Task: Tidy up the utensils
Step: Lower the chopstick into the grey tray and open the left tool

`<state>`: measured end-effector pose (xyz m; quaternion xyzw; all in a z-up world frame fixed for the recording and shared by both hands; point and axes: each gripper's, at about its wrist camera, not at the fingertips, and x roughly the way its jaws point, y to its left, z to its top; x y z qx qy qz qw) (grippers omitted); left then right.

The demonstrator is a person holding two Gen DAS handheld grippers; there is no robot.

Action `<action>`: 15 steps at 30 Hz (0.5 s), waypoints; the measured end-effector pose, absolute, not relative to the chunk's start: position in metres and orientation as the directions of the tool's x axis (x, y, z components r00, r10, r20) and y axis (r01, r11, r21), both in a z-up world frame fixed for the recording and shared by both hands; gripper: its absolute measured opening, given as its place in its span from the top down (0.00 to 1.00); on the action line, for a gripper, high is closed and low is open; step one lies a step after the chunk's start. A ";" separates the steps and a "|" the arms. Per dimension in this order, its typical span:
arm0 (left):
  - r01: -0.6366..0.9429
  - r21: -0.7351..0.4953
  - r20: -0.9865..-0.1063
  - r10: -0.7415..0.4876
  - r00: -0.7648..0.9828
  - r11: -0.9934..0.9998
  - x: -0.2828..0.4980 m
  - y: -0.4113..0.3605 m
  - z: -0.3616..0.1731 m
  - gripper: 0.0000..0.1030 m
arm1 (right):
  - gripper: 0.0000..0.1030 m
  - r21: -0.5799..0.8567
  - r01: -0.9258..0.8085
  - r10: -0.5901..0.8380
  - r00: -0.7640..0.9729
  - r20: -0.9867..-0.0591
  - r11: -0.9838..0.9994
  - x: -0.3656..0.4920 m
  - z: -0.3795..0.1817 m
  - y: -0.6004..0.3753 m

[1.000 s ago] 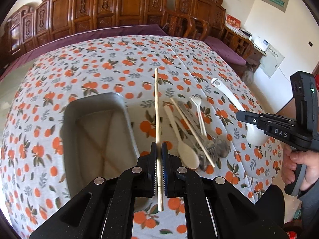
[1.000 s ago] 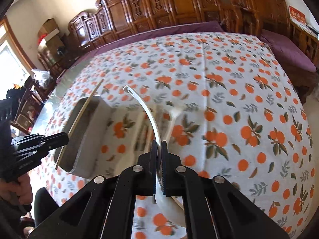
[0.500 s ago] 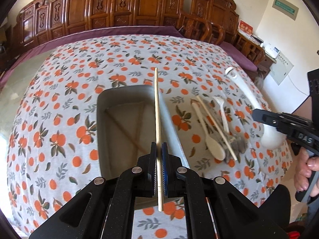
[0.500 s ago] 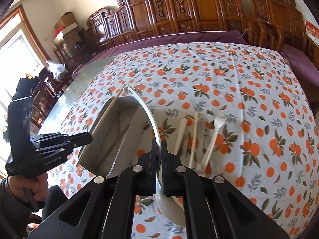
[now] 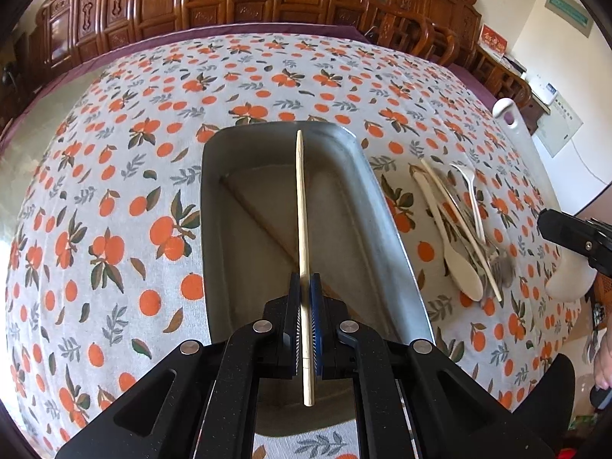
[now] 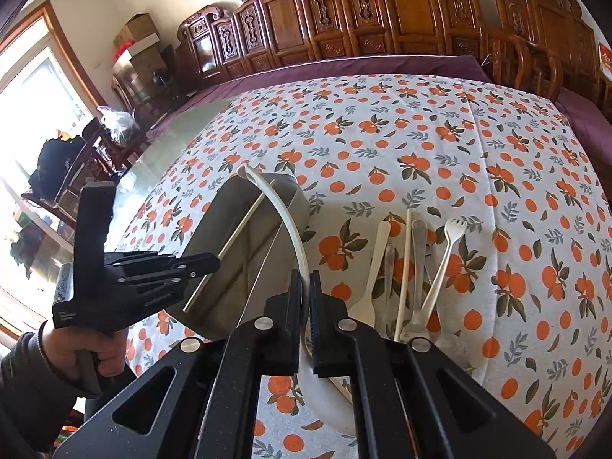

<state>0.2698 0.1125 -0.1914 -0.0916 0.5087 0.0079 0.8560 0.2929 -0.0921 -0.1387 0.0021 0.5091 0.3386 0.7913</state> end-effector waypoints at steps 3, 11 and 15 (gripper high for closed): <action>-0.110 -0.146 -0.876 -0.077 0.476 0.983 0.272 0.113 -0.194 0.96 | 0.95 0.349 -0.535 0.538 0.247 -0.806 0.769 0.292 -0.140 -0.088; -0.120 -0.156 -0.858 -0.074 0.508 0.980 0.258 0.120 -0.180 0.96 | 0.95 0.358 -0.543 0.545 0.231 -0.806 0.760 0.288 -0.142 -0.072; -0.129 -0.168 -0.836 -0.072 0.544 0.977 0.242 0.128 -0.165 0.96 | 0.95 0.363 -0.555 0.554 0.222 -0.802 0.748 0.284 -0.140 -0.058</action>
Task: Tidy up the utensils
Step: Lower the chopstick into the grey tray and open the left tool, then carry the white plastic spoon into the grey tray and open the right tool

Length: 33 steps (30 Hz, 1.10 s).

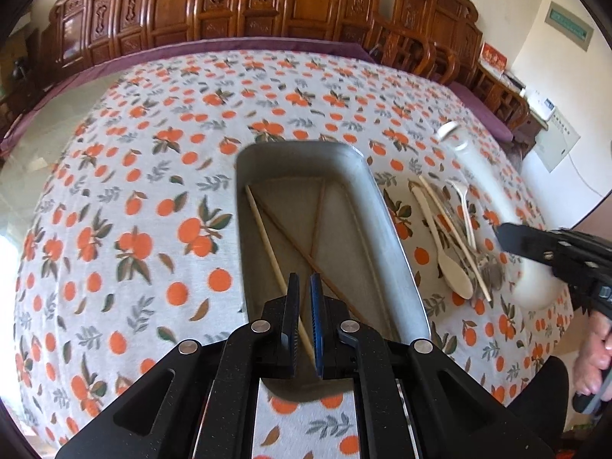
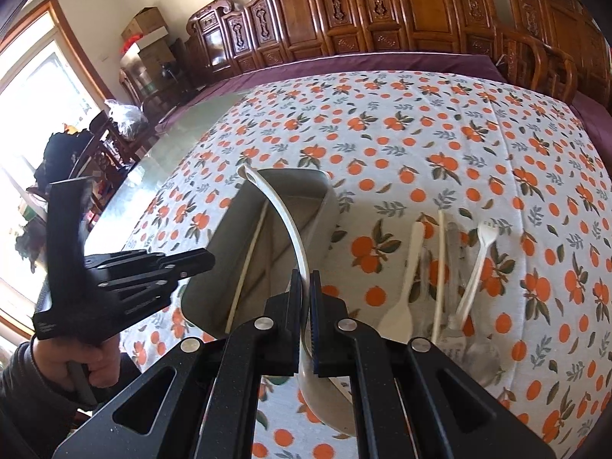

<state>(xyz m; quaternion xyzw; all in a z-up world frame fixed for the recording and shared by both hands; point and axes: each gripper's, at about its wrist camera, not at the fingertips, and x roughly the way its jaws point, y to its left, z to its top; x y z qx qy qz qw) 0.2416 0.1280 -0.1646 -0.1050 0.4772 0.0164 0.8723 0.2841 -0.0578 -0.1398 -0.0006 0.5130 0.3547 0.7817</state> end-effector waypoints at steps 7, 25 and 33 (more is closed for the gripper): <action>-0.144 -0.155 -0.803 -0.040 0.594 0.977 0.214 0.145 -0.140 0.95 | 0.95 0.377 -0.570 0.570 0.204 -0.796 0.730 0.277 -0.139 -0.028; -0.178 -0.142 -0.772 0.003 0.636 0.974 0.175 0.172 -0.114 0.95 | 0.95 0.473 -0.547 0.625 0.120 -0.772 0.690 0.281 -0.154 0.035; -0.180 -0.143 -0.773 0.004 0.634 0.973 0.172 0.176 -0.114 0.95 | 0.95 0.491 -0.511 0.611 0.086 -0.787 0.705 0.295 -0.181 0.043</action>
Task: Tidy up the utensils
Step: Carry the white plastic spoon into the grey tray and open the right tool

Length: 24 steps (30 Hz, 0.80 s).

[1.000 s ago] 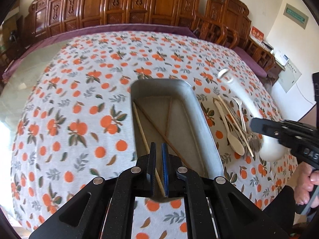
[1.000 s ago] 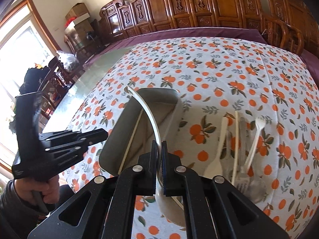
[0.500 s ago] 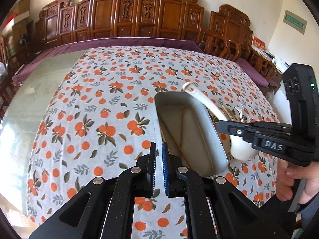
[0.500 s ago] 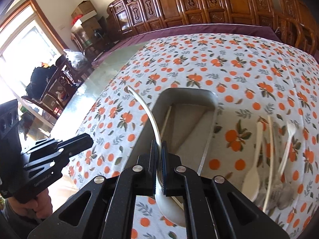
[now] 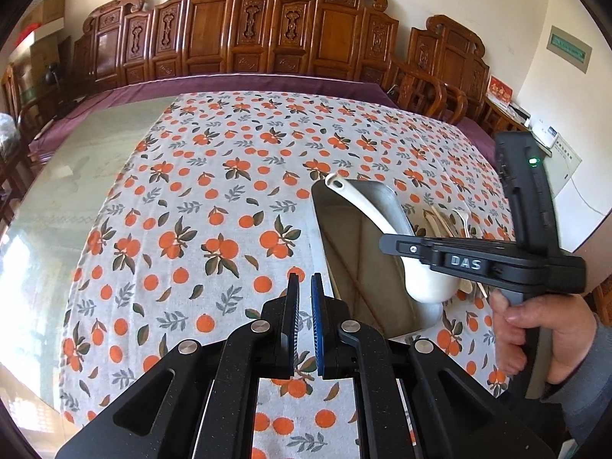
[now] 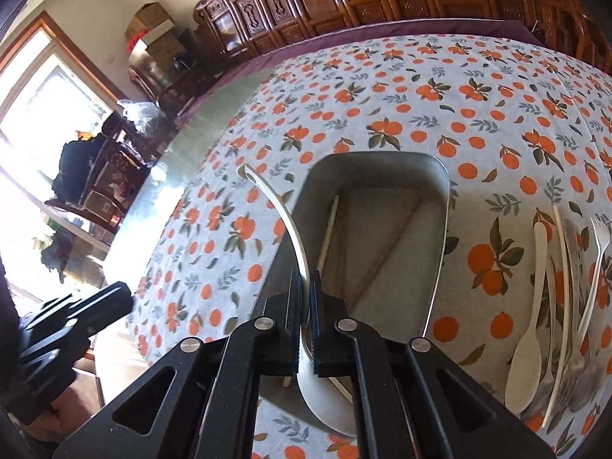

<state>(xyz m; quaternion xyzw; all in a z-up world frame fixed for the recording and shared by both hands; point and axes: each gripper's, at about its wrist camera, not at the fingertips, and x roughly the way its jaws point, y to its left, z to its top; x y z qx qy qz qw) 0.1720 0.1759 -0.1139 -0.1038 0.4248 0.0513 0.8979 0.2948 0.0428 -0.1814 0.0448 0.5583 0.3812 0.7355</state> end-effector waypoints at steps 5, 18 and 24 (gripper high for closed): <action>-0.182 -0.142 -0.776 0.005 0.631 0.973 0.171 0.176 -0.115 0.95 | 0.94 0.472 -0.498 0.584 0.086 -0.808 0.727 0.304 -0.197 0.044; -0.171 -0.133 -0.777 0.005 0.630 0.976 0.172 0.169 -0.110 0.95 | 0.89 0.388 -0.523 0.525 0.139 -0.840 0.759 0.320 -0.205 0.041; -0.161 -0.127 -0.775 0.004 0.632 0.979 0.173 0.164 -0.106 0.95 | 0.86 0.394 -0.536 0.537 0.137 -0.832 0.747 0.320 -0.203 0.040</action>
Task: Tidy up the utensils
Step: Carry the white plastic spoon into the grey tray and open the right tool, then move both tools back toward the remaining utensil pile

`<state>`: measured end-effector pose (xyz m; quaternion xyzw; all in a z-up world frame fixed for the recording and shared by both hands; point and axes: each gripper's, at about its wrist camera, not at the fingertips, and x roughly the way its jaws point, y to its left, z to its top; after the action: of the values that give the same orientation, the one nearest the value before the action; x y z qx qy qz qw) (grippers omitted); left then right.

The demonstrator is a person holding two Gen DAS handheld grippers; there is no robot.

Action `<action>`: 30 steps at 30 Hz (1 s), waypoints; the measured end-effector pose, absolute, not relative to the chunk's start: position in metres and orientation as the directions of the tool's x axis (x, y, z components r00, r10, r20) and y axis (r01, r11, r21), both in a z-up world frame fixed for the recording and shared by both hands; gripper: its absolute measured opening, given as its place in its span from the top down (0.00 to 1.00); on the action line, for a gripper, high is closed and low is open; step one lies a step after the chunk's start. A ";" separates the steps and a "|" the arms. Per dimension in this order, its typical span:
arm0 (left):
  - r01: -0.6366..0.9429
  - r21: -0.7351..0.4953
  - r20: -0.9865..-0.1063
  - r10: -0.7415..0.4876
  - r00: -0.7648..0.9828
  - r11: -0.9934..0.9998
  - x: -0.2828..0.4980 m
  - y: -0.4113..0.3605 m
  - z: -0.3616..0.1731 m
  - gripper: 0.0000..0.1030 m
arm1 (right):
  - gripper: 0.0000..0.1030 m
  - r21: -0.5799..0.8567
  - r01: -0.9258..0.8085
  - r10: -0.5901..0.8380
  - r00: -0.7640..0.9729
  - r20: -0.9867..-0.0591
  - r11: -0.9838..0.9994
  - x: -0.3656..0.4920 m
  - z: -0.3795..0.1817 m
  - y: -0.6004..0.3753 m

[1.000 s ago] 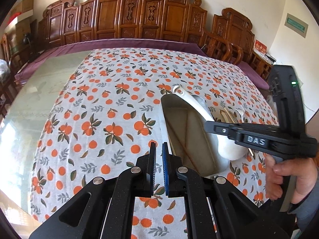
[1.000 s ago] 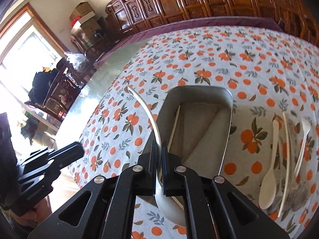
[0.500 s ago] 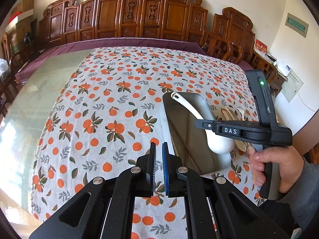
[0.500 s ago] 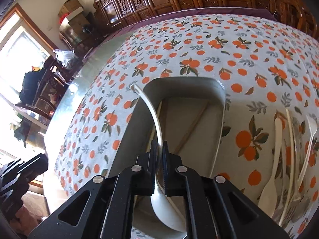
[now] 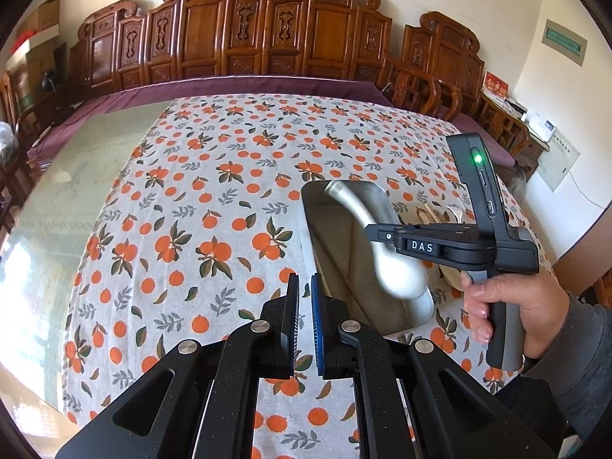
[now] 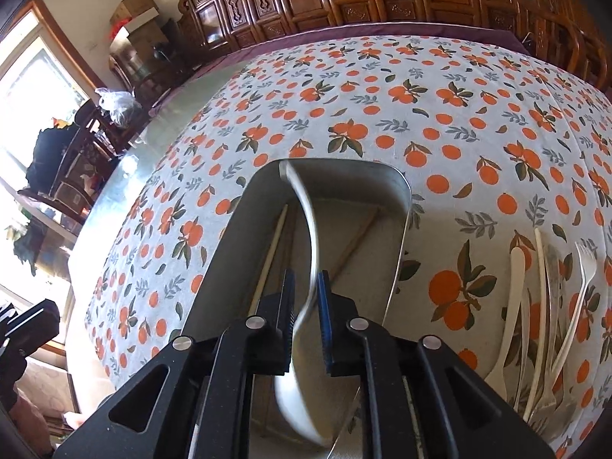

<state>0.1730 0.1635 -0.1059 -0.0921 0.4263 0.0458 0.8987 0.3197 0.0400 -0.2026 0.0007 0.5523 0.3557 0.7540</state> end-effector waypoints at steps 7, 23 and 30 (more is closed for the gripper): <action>-0.144 -0.120 -0.769 0.000 0.639 0.982 0.176 0.152 -0.101 0.87 | 0.86 0.393 -0.563 0.568 0.172 -0.805 0.727 0.312 -0.180 0.021; -0.103 -0.093 -0.756 -0.003 0.654 0.990 0.205 0.102 -0.108 0.21 | 0.82 0.267 -0.571 0.524 0.350 -0.776 0.776 0.287 -0.133 -0.093; -0.069 -0.098 -0.757 -0.030 0.653 0.993 0.221 0.077 -0.111 0.18 | 0.79 0.216 -0.523 0.468 0.414 -0.781 0.824 0.294 -0.133 -0.144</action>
<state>0.2209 0.0772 -0.1114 -0.0591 0.4163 0.0108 0.9073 0.2943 -0.1444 -0.1330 -0.0306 0.4538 0.2947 0.8404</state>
